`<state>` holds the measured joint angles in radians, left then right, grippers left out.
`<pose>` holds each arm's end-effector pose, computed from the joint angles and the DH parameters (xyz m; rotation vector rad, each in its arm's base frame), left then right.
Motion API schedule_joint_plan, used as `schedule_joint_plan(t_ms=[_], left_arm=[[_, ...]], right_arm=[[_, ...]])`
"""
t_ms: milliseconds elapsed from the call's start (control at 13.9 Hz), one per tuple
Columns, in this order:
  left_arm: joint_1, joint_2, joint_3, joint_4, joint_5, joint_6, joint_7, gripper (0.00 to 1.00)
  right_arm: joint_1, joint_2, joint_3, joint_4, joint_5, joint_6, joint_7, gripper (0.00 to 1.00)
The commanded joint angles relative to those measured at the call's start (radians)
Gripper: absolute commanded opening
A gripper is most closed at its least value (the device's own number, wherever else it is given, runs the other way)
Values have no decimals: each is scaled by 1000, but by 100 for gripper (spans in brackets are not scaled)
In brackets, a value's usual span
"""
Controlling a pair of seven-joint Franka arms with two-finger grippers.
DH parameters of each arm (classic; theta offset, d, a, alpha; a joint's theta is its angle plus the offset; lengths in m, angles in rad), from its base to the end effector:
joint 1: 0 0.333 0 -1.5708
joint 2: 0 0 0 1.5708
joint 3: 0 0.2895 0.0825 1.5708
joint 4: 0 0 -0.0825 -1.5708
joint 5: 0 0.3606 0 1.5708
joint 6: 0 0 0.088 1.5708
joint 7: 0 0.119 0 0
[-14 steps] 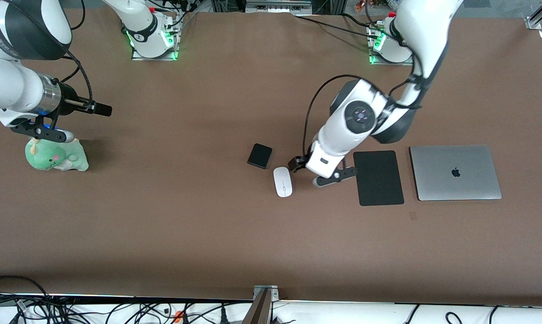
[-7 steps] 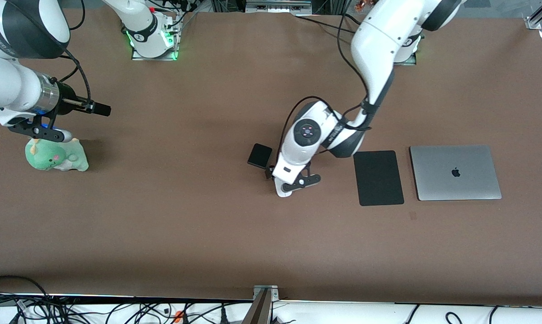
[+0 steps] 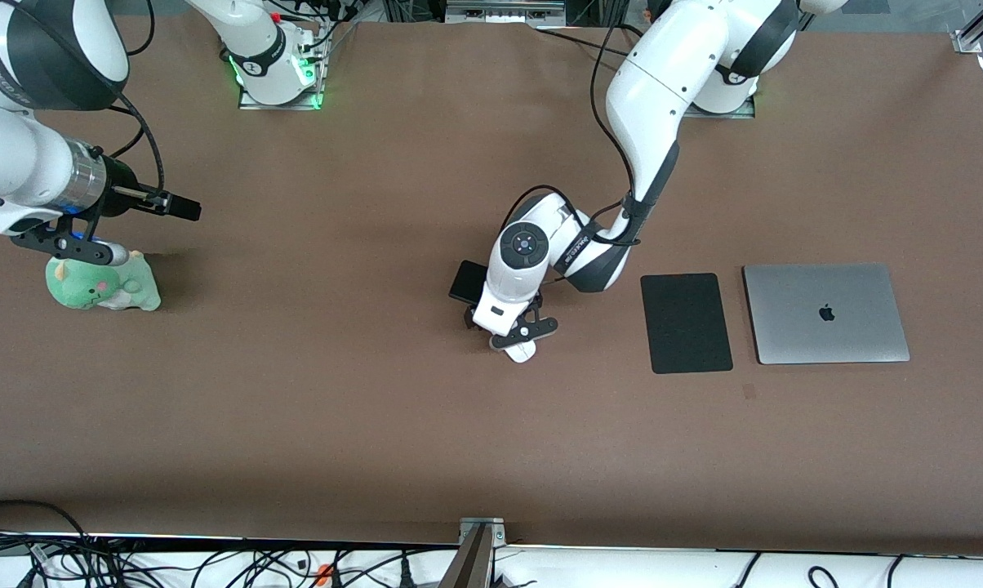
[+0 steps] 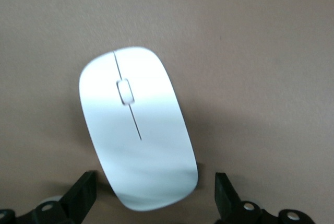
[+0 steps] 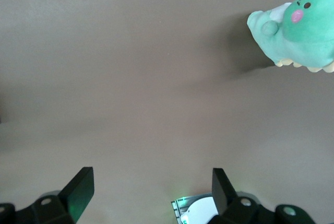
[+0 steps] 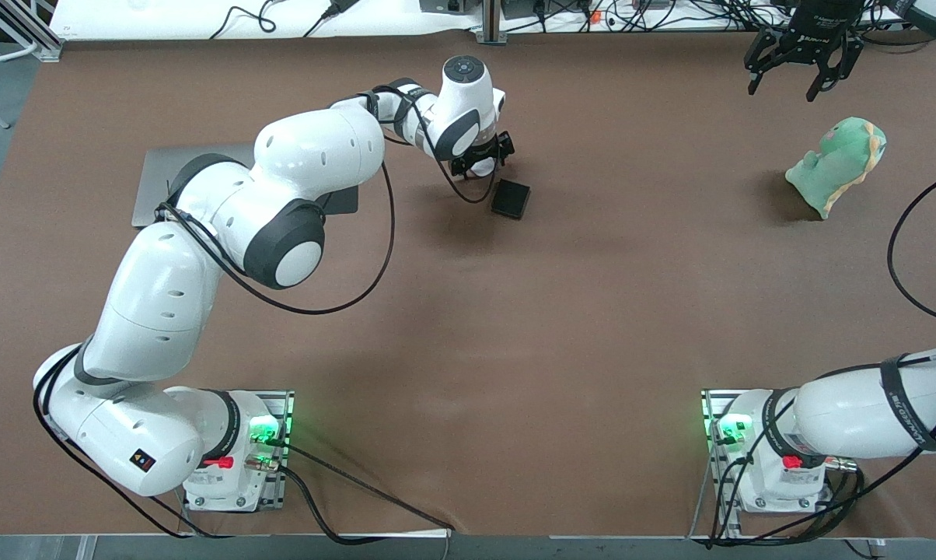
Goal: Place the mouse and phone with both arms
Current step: 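Lower the left gripper onto the white mouse and close on it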
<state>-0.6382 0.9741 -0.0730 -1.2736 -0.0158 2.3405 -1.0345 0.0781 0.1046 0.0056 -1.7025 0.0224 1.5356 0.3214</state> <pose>0.5513 -0.4593 0.1568 2.9723 0.5540 0.0103 0.5329 0.0474 0.4699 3.0590 -0.3687 -0.4194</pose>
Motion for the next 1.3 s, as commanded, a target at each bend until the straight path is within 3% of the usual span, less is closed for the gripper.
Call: schedule_joint_plan(t_ms=[0,216,288,505,649,1010,1226], left_arm=[[-3,17,7,39,23,-10,-7,100],[5,17,7,39,23,-10,-9,100],[9,17,7,39,23,-10,-7,94],[11,17,9,39,23,-10,2,52],[15,11,12,39,23,-12,65,36],[119,-55,6,11,23,-38,232,33],[201,-173,-5,-134,22,-52,387,32]], right_arm=[[-6,9,2,9,14,15,5,100],[-11,9,2,9,14,11,4,100],[-12,9,1,9,13,9,4,100],[-12,9,0,4,14,14,7,100],[-3,24,7,3,16,29,16,100],[93,78,10,-2,16,122,181,100],[190,125,10,-6,16,217,370,100]])
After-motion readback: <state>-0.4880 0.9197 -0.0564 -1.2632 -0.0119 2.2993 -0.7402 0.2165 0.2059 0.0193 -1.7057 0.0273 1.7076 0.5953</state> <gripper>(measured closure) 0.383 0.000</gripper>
